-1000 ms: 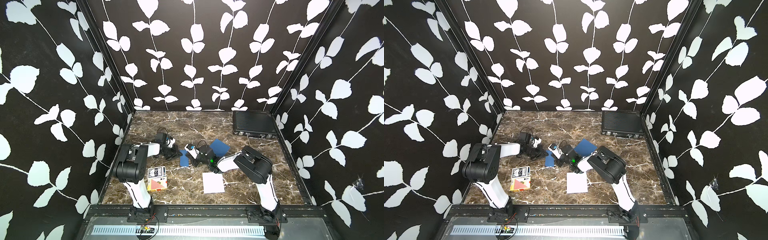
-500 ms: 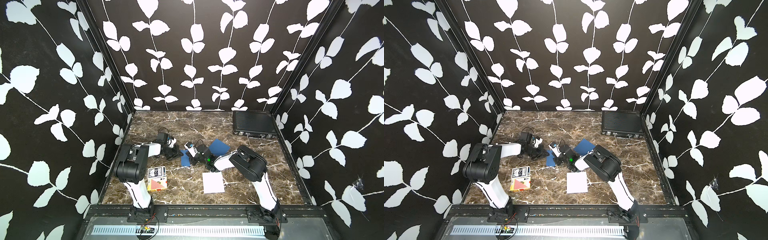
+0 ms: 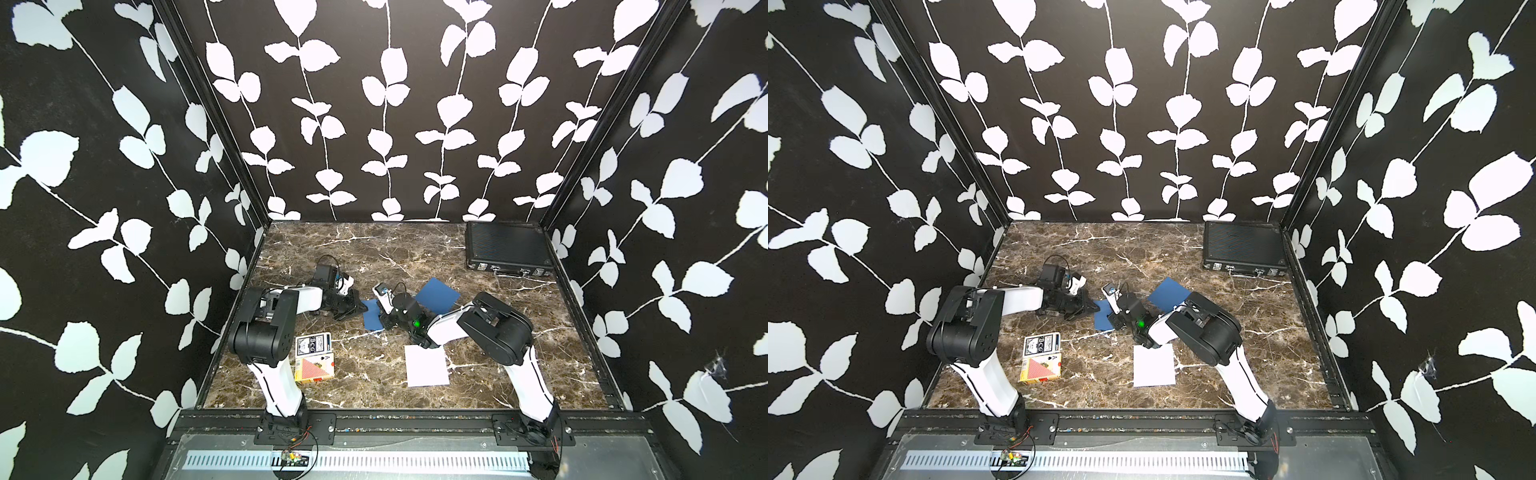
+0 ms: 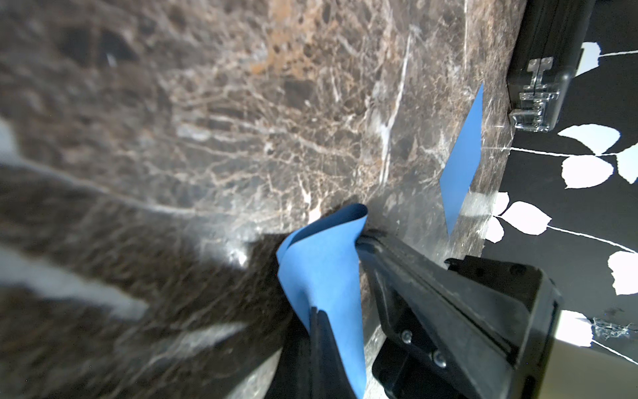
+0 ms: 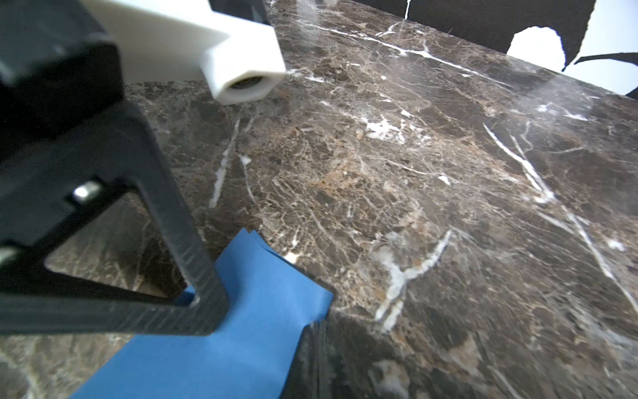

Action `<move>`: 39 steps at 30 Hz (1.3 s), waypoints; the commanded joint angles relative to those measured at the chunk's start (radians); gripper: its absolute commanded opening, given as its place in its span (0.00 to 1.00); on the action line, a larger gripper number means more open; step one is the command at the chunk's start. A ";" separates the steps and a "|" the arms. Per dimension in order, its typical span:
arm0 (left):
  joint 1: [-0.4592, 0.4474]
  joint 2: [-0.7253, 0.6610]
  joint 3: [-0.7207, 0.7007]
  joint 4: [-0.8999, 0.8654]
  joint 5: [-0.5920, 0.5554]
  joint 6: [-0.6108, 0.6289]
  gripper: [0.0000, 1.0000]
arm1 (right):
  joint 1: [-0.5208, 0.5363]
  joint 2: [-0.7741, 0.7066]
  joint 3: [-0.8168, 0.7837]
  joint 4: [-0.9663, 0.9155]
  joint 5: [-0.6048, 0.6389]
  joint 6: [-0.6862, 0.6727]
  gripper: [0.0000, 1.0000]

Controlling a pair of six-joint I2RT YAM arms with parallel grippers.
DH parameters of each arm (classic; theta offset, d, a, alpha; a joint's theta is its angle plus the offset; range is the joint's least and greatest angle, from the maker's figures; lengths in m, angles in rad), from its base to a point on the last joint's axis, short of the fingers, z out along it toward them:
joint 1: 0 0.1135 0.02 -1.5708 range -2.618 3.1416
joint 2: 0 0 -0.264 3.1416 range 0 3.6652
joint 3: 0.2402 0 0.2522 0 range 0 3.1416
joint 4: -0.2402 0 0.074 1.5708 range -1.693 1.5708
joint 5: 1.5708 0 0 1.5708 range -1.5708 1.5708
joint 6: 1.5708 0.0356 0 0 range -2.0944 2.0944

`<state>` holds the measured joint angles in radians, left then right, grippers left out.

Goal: Fold the square paper along the opposite sides
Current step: Smooth out the paper at the center of the board.

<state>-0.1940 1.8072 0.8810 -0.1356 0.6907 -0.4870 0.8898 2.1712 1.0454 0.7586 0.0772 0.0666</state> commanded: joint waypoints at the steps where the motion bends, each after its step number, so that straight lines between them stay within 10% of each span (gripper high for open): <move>1: -0.008 0.018 -0.027 -0.054 -0.034 -0.001 0.00 | -0.037 -0.033 -0.043 -0.065 0.010 0.019 0.08; 12: -0.016 0.011 -0.027 -0.058 -0.030 -0.001 0.00 | -0.051 -0.016 0.048 0.046 -0.221 0.096 0.10; 39: -0.018 0.007 -0.024 -0.077 -0.033 0.011 0.00 | -0.020 0.054 0.015 -0.026 0.038 0.080 0.06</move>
<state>-0.2062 1.8072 0.8810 -0.1364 0.6979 -0.4873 0.8791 2.2250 1.1080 0.7834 0.0116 0.1467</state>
